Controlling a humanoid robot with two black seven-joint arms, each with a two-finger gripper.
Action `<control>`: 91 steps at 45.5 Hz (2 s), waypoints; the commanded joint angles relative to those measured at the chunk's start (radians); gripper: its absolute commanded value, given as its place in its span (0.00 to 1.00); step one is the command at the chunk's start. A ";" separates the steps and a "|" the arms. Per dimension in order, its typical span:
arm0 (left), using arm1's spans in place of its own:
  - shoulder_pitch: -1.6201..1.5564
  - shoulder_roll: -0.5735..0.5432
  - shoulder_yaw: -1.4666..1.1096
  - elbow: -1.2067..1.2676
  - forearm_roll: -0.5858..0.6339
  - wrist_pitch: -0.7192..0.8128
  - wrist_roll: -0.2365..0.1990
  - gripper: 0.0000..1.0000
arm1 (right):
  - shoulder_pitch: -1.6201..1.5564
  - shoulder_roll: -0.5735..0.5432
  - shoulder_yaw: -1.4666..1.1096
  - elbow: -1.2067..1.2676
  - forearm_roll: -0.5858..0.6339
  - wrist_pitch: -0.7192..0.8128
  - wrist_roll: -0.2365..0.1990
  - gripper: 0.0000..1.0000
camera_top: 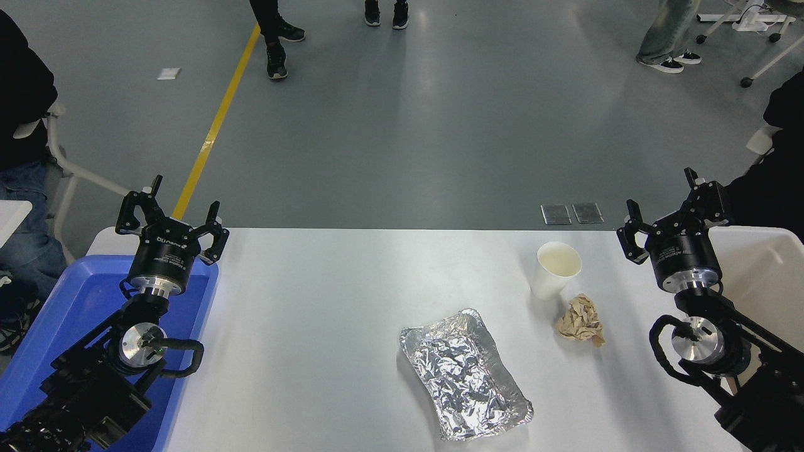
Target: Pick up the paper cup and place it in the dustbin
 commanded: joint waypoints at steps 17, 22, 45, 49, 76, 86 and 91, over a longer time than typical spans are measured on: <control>0.000 0.000 0.000 0.000 0.000 0.000 0.000 0.98 | 0.130 -0.104 -0.147 -0.002 0.002 -0.002 -0.001 1.00; 0.000 0.000 0.000 0.000 0.000 0.000 0.000 0.98 | 0.140 -0.111 -0.167 -0.002 0.002 -0.002 -0.001 1.00; 0.000 0.000 0.000 0.000 0.000 0.000 0.000 0.98 | 0.194 -0.177 -0.263 -0.002 0.003 -0.004 -0.004 1.00; 0.000 0.000 0.000 -0.001 0.000 0.000 0.000 0.98 | 0.232 -0.214 -0.319 -0.004 0.003 -0.004 -0.011 1.00; 0.000 0.000 0.000 0.000 0.000 0.000 0.000 0.98 | 1.137 -0.240 -1.799 -0.031 0.120 0.029 -0.130 1.00; 0.000 0.000 0.000 0.000 0.000 0.000 0.000 0.98 | 1.360 -0.101 -2.145 -0.027 0.117 0.044 -0.127 1.00; 0.000 0.000 0.000 0.000 0.000 0.000 0.000 0.98 | 1.438 -0.048 -2.206 -0.031 0.112 0.131 -0.129 1.00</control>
